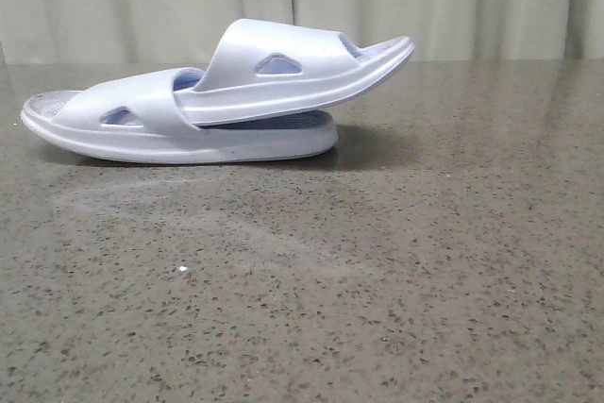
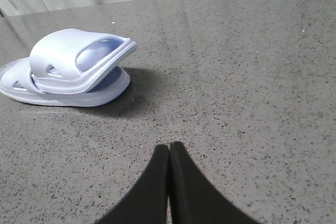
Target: Insert blue slippers together front up
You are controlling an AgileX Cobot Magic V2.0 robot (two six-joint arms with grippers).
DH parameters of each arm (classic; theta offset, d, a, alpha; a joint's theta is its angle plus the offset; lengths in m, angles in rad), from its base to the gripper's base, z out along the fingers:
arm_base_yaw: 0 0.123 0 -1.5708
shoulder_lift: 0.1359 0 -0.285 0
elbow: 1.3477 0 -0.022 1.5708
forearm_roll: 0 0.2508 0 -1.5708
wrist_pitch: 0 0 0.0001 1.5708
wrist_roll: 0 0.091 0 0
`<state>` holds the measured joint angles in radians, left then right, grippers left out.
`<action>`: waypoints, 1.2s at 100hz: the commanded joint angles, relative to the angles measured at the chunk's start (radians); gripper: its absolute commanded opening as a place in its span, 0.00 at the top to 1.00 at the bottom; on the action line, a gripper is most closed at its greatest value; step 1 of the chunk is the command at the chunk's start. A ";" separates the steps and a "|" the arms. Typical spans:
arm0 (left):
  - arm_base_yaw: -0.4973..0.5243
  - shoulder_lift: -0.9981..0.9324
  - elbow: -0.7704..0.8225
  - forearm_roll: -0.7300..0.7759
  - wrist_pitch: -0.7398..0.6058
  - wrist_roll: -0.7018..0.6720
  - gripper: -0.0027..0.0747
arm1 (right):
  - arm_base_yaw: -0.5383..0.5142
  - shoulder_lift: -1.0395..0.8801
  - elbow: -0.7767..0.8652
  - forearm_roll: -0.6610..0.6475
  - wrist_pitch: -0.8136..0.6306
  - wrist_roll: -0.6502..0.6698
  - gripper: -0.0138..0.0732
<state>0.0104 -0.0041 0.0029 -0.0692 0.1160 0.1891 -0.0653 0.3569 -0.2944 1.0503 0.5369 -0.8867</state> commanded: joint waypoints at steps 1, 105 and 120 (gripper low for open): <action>-0.008 -0.030 0.008 -0.010 -0.075 -0.009 0.95 | 0.003 0.004 -0.026 0.035 -0.035 0.000 0.94; -0.008 -0.030 0.008 -0.010 -0.075 -0.009 0.95 | 0.080 -0.334 0.313 -0.985 -0.501 0.837 0.94; -0.008 -0.030 0.008 -0.010 -0.075 -0.009 0.95 | 0.083 -0.387 0.326 -1.018 -0.481 0.837 0.94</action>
<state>0.0104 -0.0041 0.0029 -0.0692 0.1178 0.1868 0.0154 -0.0049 0.0106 0.0660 0.1344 -0.0525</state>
